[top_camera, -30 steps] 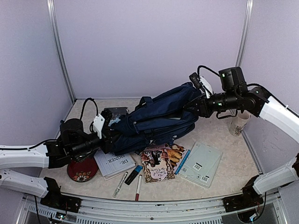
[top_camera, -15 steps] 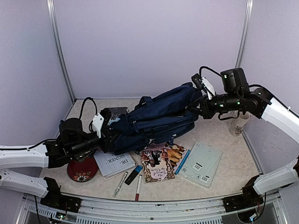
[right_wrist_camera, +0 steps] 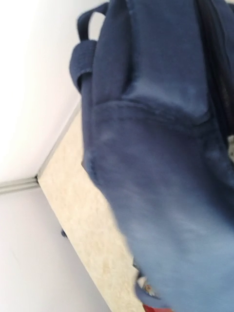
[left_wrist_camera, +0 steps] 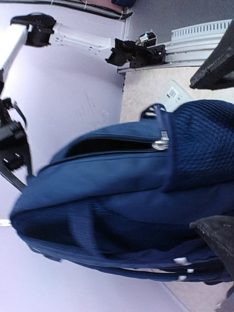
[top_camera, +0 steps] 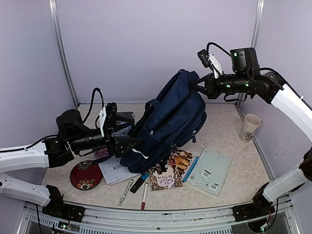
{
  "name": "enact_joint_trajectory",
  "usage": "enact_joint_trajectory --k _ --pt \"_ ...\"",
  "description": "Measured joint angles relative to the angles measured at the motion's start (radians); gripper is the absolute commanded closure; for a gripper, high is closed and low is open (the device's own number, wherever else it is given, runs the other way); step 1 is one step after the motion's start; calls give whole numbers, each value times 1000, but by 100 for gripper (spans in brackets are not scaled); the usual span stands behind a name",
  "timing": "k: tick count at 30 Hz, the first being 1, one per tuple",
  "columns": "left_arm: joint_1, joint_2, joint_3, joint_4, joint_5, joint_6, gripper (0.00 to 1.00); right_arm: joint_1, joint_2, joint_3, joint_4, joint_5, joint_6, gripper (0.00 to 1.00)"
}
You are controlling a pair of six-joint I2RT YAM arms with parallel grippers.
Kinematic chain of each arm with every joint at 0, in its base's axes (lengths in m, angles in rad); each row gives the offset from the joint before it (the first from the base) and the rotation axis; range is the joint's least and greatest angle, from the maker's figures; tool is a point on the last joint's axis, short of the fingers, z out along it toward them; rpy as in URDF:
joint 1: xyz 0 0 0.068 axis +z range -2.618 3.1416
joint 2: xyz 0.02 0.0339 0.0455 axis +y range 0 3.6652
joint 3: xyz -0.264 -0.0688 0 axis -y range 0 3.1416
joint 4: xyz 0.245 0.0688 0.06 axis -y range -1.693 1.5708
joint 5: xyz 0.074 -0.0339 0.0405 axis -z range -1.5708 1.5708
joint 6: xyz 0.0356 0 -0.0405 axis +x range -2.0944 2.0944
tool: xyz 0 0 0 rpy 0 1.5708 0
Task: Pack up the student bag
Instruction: Hold the largest pocket of the student bag, then unzip the largest pocket of the student bag.
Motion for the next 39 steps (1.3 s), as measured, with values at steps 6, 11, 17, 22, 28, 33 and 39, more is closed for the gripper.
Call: enact_joint_trajectory --k 6,11,17,22,28,33,39 --pt "-1 0 211 -28 89 -16 1 53 58 40 2 -15 -21 100" --pt "-6 61 376 -20 75 -81 1 97 85 90 6 -10 -35 100" --pt "-60 315 570 -51 -122 -87 1 138 109 123 12 1 -46 100" --pt "-111 447 631 -138 -282 -36 49 148 120 140 12 5 -51 100" --pt "-108 441 618 -140 -361 5 100 150 120 141 12 6 -58 100" --pt "-110 362 519 -80 -363 38 100 154 117 140 11 1 -63 100" --pt "-112 253 422 -53 -359 101 100 34 76 104 14 -4 -61 100"
